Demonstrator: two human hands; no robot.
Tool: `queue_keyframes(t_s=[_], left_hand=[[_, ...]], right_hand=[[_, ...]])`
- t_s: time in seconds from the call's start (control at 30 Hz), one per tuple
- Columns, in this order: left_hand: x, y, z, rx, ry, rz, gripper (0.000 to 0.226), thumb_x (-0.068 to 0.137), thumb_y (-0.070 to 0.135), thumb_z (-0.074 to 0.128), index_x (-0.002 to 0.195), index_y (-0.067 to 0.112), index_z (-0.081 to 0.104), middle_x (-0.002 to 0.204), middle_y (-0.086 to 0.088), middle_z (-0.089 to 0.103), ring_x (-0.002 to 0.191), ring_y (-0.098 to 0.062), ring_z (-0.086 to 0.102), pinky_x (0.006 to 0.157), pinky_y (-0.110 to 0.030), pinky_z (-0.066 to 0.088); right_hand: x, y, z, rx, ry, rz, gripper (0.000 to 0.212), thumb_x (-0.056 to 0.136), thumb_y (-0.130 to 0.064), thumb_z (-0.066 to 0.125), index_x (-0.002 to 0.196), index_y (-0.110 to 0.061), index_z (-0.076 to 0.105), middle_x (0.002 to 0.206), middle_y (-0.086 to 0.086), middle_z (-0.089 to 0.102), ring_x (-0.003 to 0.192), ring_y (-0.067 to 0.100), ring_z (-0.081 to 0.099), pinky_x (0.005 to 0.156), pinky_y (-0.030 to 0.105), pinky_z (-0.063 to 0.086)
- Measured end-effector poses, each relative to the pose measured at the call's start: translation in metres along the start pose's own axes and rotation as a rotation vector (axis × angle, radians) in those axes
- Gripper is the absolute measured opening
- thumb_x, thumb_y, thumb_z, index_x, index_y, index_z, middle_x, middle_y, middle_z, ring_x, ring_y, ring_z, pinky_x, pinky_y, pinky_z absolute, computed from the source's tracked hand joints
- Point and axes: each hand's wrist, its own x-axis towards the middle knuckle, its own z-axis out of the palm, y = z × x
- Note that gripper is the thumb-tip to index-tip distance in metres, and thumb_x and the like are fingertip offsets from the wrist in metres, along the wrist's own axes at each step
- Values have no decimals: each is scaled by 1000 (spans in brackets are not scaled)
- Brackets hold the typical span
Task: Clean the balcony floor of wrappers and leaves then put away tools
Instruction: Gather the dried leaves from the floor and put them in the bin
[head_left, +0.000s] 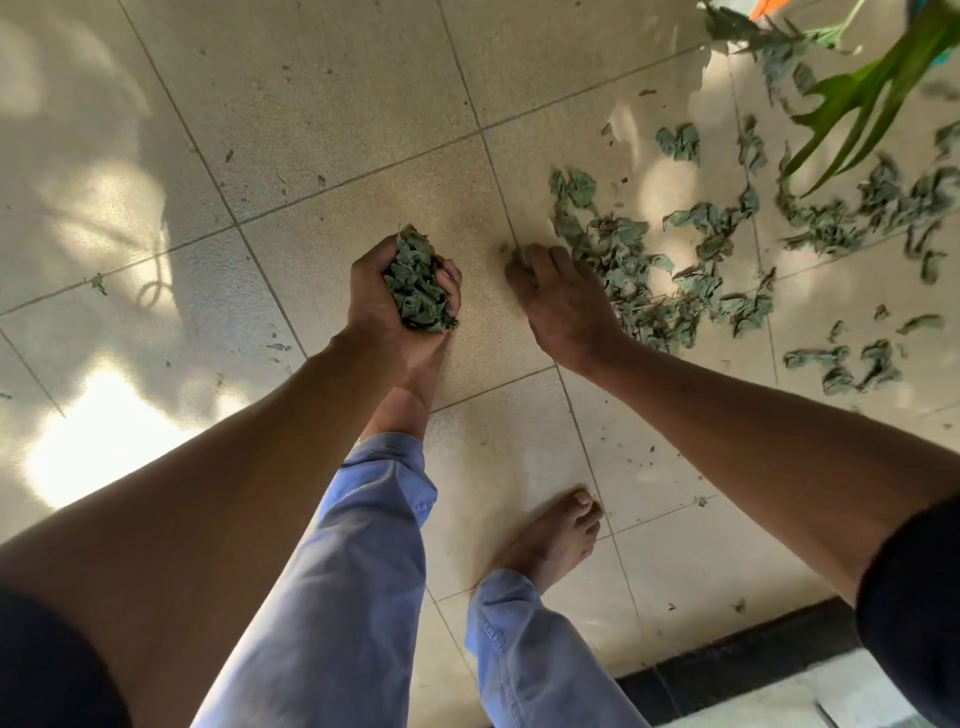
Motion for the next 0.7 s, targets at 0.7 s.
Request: queue_keyframes(t_s=[0.7], left_hand=[[-21, -42, -17, 50, 75, -31, 22, 95, 29, 53, 82, 12, 60, 77, -7, 62, 75, -17, 61, 57, -20, 53]], right_hand=[[-34, -8, 8, 1078, 122, 794, 26, 75, 13, 67, 85, -10, 74, 84, -1, 69, 84, 19, 68, 69, 28, 58]])
